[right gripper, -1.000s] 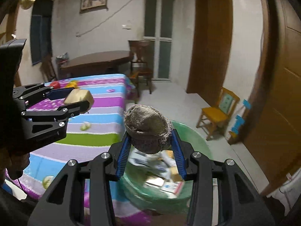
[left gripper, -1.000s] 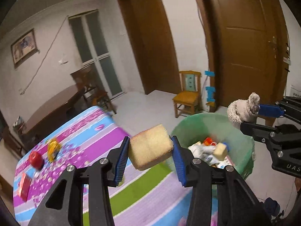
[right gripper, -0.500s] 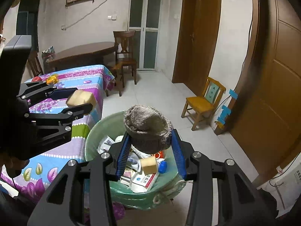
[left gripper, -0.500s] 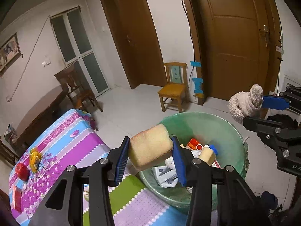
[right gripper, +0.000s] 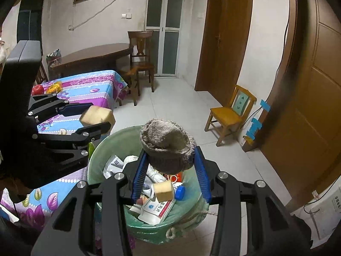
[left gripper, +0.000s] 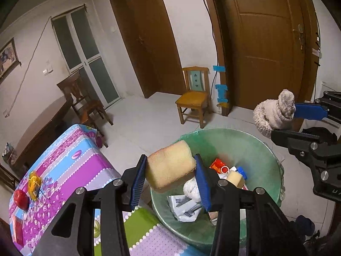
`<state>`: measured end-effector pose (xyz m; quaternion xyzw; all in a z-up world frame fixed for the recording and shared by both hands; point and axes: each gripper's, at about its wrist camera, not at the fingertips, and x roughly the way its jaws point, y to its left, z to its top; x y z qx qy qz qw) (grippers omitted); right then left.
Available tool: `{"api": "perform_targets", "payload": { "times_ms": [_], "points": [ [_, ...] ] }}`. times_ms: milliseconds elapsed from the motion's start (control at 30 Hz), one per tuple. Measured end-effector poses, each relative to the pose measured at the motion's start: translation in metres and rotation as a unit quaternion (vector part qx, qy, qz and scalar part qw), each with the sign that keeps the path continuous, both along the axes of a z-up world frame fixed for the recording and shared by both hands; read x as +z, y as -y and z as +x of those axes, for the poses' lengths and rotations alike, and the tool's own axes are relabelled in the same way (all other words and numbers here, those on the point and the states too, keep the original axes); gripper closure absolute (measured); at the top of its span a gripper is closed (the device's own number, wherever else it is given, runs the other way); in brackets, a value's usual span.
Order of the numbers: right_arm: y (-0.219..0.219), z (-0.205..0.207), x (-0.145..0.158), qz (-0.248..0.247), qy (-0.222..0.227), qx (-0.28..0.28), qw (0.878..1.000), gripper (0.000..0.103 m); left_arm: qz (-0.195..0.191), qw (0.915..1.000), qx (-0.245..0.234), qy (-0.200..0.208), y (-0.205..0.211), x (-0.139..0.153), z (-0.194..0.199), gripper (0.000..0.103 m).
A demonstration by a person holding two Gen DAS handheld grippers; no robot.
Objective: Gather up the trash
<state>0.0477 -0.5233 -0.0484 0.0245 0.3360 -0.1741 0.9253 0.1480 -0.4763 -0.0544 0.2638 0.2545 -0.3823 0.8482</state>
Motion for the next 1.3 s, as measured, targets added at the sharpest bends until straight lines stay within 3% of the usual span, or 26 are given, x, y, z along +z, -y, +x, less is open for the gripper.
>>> {"api": "perform_targets", "payload": {
  "times_ms": [367, 467, 533, 667, 800, 1100, 1300],
  "points": [
    [0.006, 0.009, -0.003, -0.008, -0.010, -0.003, 1.000, 0.061, 0.007, 0.9999, -0.004, -0.008, 0.013, -0.009, 0.012, 0.057],
    [0.005, 0.011, -0.005, -0.017, -0.010, -0.002, 1.000, 0.053, 0.009, 0.9999, -0.003, -0.014, 0.014, -0.013, 0.017, 0.055],
    [0.006, 0.011, -0.006, -0.022, -0.008, -0.007, 1.000, 0.043, 0.010, 0.9998, -0.004, -0.015, 0.015, -0.014, 0.019, 0.053],
    [0.008, 0.009, -0.004, -0.019, -0.003, -0.009, 1.000, 0.043, 0.012, 0.9998, -0.005, -0.014, 0.016, -0.018, 0.021, 0.039],
    [0.011, 0.005, -0.003, -0.017, 0.001, -0.014, 1.000, 0.043, 0.011, 0.9997, -0.010, -0.019, 0.016, -0.020, 0.021, 0.036],
    [0.013, -0.008, -0.003, -0.013, 0.010, -0.032, 0.999, 0.043, -0.012, 0.9973, -0.044, -0.058, 0.005, -0.018, 0.021, 0.036],
    [0.008, -0.029, 0.002, -0.013, 0.040, -0.051, 0.998, 0.043, -0.062, 0.9921, -0.086, -0.068, -0.019, -0.011, 0.014, 0.036]
  ]
}}
